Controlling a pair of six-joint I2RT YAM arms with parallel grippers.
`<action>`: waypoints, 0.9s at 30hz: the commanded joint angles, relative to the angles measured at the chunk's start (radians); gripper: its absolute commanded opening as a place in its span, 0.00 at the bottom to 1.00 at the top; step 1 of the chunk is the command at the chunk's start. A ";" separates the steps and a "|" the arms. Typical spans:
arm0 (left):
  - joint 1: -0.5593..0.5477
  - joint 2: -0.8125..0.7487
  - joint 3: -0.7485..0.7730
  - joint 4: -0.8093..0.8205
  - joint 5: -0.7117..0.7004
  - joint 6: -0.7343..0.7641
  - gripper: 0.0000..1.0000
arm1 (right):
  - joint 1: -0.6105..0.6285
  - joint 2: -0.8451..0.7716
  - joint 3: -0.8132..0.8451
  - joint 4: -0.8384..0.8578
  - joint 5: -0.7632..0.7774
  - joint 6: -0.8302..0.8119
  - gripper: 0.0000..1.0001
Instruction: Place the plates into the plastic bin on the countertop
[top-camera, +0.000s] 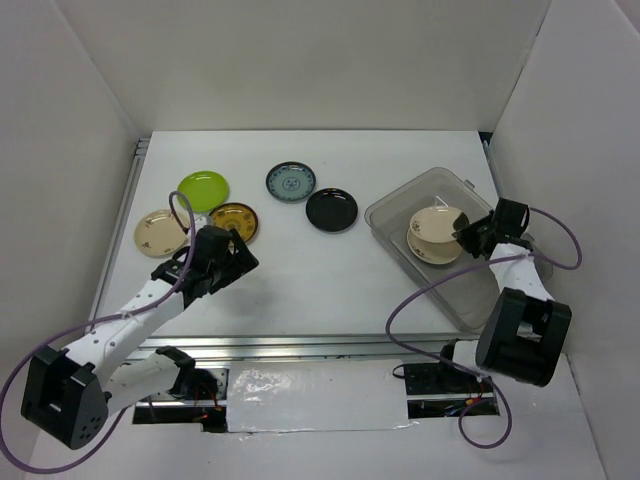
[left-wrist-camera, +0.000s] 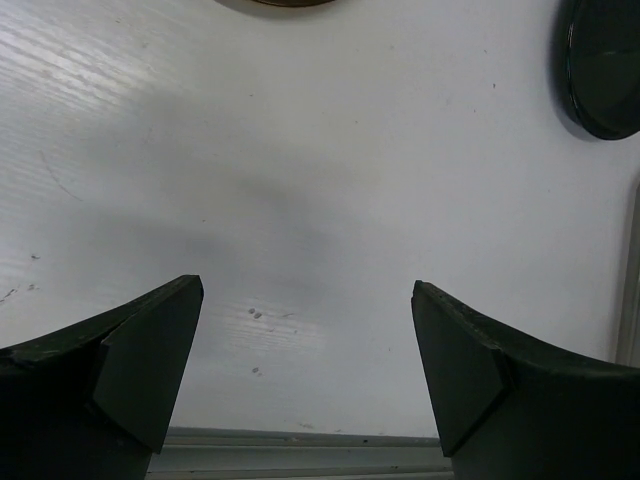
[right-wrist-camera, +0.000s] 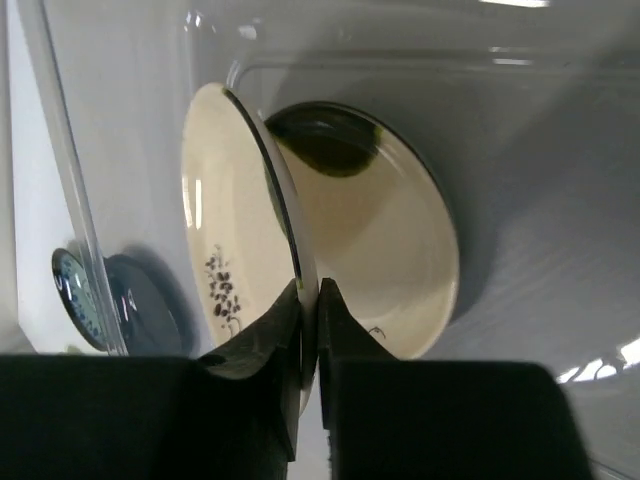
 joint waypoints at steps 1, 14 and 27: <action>-0.006 0.032 0.019 0.095 0.061 0.034 0.99 | 0.039 0.039 0.082 0.043 -0.031 0.007 0.15; 0.106 0.106 0.096 -0.069 -0.100 -0.047 0.99 | 0.091 -0.231 0.016 -0.169 0.213 0.049 1.00; 0.319 0.406 0.117 0.262 0.045 -0.009 0.99 | 0.275 -0.697 -0.182 0.029 -0.230 0.053 1.00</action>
